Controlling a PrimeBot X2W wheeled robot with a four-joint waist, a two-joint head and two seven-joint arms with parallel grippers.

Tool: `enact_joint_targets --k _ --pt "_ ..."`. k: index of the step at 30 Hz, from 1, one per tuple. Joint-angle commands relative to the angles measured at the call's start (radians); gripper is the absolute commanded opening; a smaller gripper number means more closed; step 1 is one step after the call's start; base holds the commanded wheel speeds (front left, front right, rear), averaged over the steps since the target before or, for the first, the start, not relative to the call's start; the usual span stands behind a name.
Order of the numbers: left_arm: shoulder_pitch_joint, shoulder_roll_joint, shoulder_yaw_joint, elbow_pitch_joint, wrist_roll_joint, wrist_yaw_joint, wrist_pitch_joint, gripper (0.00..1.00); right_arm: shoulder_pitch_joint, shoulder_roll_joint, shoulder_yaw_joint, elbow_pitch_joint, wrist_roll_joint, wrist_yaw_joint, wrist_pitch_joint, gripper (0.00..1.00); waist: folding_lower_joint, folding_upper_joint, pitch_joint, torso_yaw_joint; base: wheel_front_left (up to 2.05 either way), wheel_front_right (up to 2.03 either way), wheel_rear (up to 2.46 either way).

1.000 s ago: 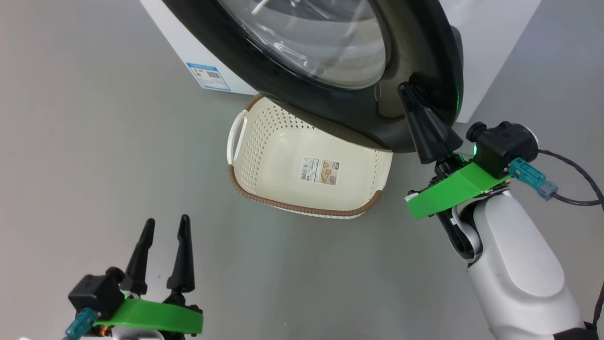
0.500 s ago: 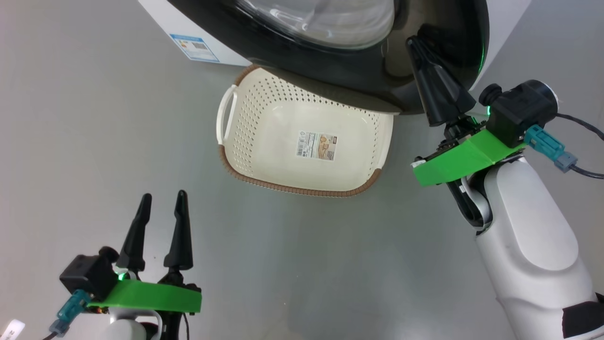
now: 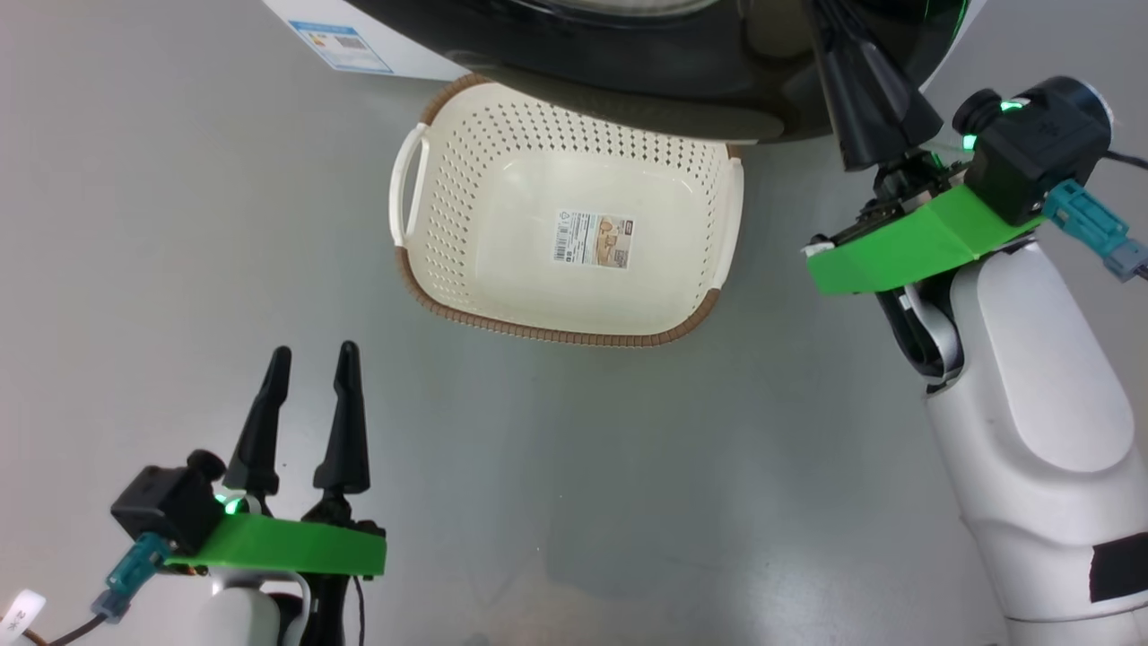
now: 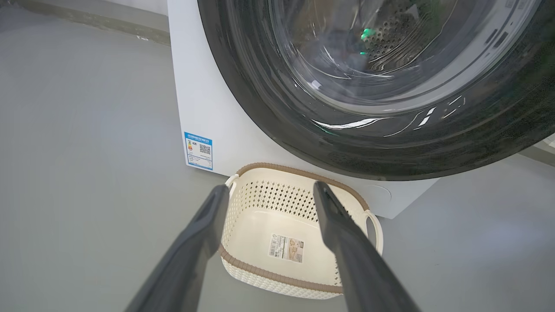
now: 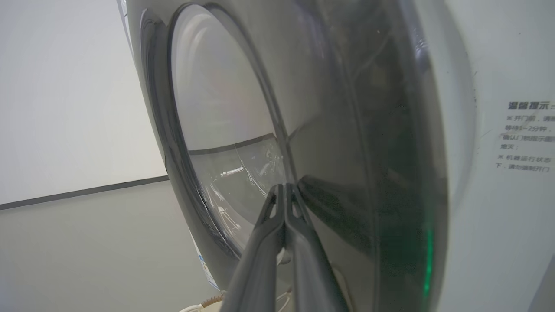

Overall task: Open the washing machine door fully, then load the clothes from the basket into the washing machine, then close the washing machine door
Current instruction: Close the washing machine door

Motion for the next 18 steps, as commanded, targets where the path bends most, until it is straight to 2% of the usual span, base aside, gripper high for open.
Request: enact_joint_targets --k 1,18 --pt "-0.016 0.020 0.032 -0.023 -0.005 -0.008 -0.008 1.00 -0.014 0.014 0.013 -0.030 -0.010 0.001 -0.005 0.00 0.0000 -0.0001 0.008 -0.001 0.00 0.00 0.00" --pt "-0.032 0.020 0.007 -0.007 0.020 -0.021 -0.008 1.00 -0.144 -0.045 0.016 -0.016 -0.050 0.001 -0.005 0.00 0.0000 -0.0001 0.046 0.019 0.00 0.00 0.00"
